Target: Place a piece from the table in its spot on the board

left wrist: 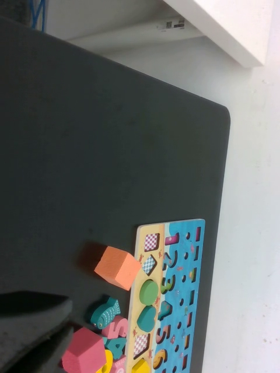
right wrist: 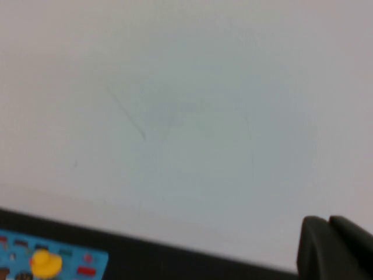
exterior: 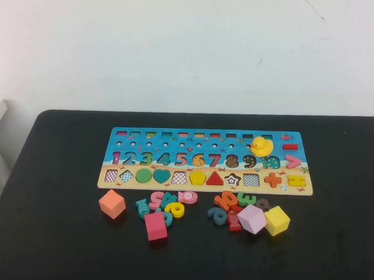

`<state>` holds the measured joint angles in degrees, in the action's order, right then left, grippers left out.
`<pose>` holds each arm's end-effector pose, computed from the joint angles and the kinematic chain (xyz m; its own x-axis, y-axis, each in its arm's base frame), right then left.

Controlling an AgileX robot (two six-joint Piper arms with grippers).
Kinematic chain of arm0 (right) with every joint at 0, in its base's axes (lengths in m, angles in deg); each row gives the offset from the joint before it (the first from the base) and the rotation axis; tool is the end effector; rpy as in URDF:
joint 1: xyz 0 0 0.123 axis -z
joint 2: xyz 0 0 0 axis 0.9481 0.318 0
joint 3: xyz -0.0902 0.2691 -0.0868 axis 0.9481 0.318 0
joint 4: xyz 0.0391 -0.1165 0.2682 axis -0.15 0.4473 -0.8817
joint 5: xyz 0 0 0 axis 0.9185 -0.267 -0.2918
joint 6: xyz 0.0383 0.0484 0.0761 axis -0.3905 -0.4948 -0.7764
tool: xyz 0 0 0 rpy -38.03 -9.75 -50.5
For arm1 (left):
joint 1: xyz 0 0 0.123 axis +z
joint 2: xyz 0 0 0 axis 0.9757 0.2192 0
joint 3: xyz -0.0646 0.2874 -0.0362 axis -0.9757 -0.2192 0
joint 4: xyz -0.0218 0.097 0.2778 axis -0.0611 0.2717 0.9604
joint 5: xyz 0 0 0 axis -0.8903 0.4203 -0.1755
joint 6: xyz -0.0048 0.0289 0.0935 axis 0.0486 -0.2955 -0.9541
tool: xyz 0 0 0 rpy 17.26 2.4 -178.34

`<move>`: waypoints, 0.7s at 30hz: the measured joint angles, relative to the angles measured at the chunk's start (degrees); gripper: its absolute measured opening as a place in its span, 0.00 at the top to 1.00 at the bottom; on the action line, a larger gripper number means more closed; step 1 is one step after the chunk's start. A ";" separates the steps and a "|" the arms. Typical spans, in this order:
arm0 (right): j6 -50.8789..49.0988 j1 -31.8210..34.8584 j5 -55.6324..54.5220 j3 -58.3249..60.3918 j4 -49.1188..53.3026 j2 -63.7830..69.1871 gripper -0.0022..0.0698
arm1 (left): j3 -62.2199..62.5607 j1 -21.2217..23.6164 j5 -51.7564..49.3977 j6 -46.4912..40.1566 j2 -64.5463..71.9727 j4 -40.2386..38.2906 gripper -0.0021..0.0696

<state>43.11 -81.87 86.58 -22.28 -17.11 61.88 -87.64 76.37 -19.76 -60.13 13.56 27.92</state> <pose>0.1521 0.0112 0.4536 -0.0658 -0.2727 -0.9598 -0.0305 0.9620 -0.2712 0.0922 -0.0075 0.1786 -0.2341 -0.2144 -0.9483 0.0250 0.9737 -0.2263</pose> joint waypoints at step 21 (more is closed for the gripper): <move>-4.25 16.69 -26.45 47.57 -5.92 -33.29 0.94 | 0.00 0.00 0.00 0.00 0.00 0.00 0.97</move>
<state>38.87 -65.18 60.13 25.29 -23.03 28.59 -87.64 76.37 -19.76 -60.13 13.56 27.92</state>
